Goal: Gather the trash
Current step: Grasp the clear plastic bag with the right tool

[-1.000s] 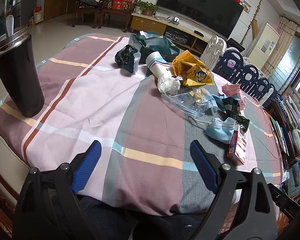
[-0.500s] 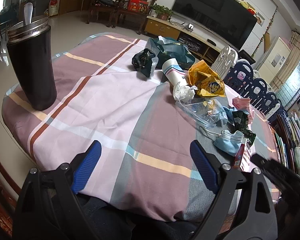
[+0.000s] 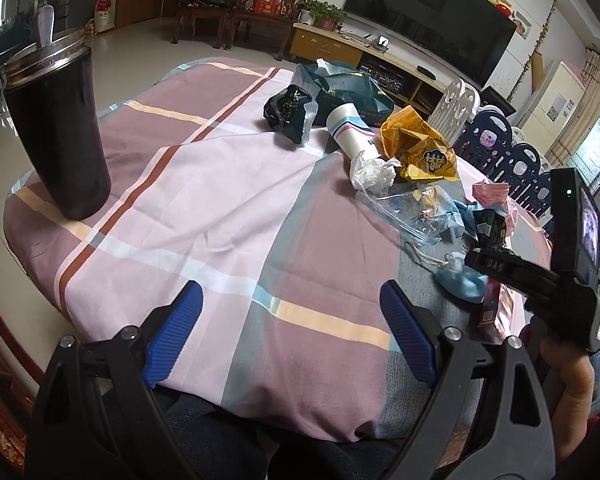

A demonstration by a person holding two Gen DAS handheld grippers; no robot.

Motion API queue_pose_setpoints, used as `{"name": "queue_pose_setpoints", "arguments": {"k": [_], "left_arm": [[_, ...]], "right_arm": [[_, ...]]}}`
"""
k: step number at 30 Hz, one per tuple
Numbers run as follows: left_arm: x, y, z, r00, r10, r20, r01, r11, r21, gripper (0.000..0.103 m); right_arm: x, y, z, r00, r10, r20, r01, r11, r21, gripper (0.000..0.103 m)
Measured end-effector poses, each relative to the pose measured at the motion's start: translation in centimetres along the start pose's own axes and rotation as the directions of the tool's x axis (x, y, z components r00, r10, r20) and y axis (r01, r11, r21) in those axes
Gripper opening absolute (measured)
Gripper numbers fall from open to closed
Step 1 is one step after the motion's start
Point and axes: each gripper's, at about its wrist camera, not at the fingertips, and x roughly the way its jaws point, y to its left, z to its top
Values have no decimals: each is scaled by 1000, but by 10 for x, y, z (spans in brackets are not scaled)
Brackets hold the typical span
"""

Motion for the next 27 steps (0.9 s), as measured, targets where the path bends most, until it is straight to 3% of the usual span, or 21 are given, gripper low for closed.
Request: {"name": "queue_pose_setpoints", "arguments": {"k": [3,6,8,10,11,12,13,14,15,17,24,26,27], "left_arm": [[0,0,0,1000,-1,-2,1,1000,-9,90],[0,0,0,1000,4,0,-4,1000,-13,90],[-1,2,-1,1000,12,4,-11,1000,-23,90],[-1,6,0,1000,17,4,-16,999,-42,90],[-1,9,0,1000,19,2,-19,998,-58,90],[0,12,1,1000,19,-3,-19,997,-74,90],[1,15,1,1000,17,-10,-18,996,-92,90],[2,16,1,1000,17,-16,-18,994,-103,90],[3,17,1,1000,17,-21,-19,994,-111,90],[3,17,0,1000,18,-23,-21,994,-111,90],[4,12,-1,999,35,-27,-37,995,-87,90],[5,13,0,999,37,-28,-39,995,-89,90],[5,13,0,999,37,-29,-40,995,-90,90]], "right_arm": [[-9,8,-5,995,102,12,-102,995,-7,10],[-18,21,-9,970,242,-5,-242,970,-12,9],[-19,29,-7,933,358,-36,-358,934,7,9],[-19,36,-5,882,466,-69,-465,885,38,11],[-19,40,-3,874,480,-76,-477,877,46,17],[-20,43,0,880,469,-73,-466,883,50,37],[-21,43,4,900,433,-55,-430,901,52,70],[-24,41,7,923,385,-19,-384,922,57,79],[-24,38,12,946,322,24,-323,944,64,81],[-12,35,24,968,250,9,-250,965,79,81],[39,52,43,983,155,-98,-147,985,85,80],[45,59,42,989,114,-97,-108,992,58,63],[49,63,40,989,104,-108,-101,994,40,46]]}}
